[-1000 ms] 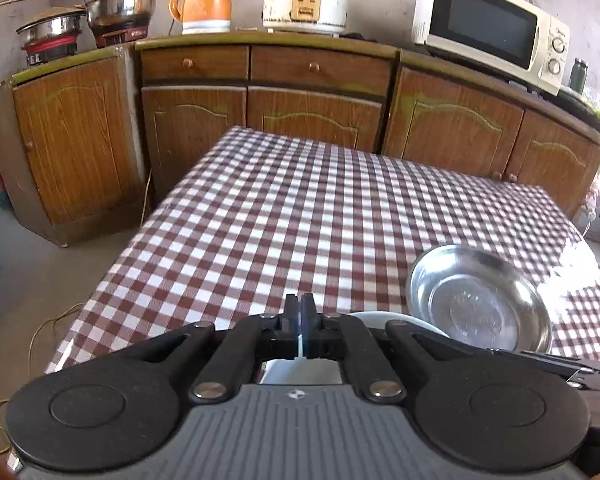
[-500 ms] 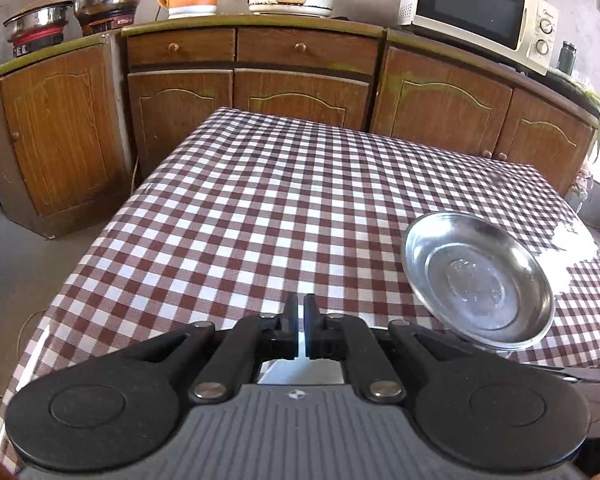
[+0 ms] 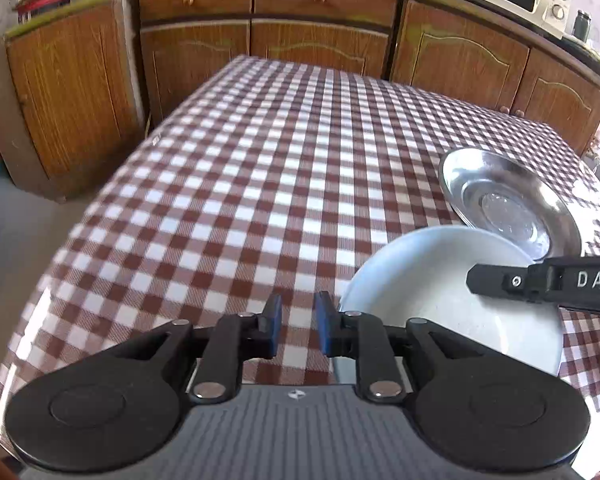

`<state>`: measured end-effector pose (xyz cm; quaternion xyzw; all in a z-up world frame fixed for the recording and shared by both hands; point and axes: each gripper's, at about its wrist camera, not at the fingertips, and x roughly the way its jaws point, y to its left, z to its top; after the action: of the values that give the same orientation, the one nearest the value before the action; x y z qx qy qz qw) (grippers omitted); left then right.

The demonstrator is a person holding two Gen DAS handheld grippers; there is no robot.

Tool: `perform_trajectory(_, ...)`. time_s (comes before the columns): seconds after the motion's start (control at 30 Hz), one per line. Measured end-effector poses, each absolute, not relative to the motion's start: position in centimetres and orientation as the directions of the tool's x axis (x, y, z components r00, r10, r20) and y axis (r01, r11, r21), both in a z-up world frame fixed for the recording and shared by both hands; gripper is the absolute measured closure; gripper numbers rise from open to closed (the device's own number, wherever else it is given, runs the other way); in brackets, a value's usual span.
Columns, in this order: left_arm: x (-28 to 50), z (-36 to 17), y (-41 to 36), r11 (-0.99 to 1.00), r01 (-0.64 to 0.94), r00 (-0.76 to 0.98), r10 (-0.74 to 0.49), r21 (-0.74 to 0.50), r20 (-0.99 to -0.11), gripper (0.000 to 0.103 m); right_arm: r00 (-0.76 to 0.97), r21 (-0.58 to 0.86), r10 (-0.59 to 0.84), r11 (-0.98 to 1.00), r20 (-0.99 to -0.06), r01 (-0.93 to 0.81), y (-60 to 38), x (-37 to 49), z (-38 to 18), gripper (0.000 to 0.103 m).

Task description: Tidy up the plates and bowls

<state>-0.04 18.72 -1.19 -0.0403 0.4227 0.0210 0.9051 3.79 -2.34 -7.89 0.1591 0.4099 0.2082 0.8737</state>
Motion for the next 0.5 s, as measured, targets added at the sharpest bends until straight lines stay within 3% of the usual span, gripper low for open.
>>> perform_trajectory(0.3, -2.1, 0.2, 19.9, 0.986, -0.059, 0.685, -0.074, -0.156, -0.724, 0.07, 0.573, 0.448, 0.473, 0.872, -0.669, -0.197, -4.1, 3.5, -9.0, 0.085)
perform_trajectory(0.33, -2.4, 0.3, 20.2, 0.983, -0.063, 0.687, -0.083, -0.172, -0.722, 0.064, 0.573, 0.449, 0.472, 0.872, -0.67, -0.194, -4.1, 3.5, -9.0, 0.085)
perform_trajectory(0.43, -3.3, 0.9, 21.3, 0.962, -0.052, 0.711, -0.151, -0.267, -0.686, 0.021, 0.57, 0.451, 0.47, 0.873, -0.673, -0.187, -4.2, 3.5, -9.1, 0.087)
perform_trajectory(0.5, -3.3, 1.1, 20.6, 0.974, -0.035, 0.71, -0.135, -0.226, -0.691, 0.02, 0.57, 0.45, 0.47, 0.873, -0.674, -0.187, -4.1, 3.5, -9.1, 0.087)
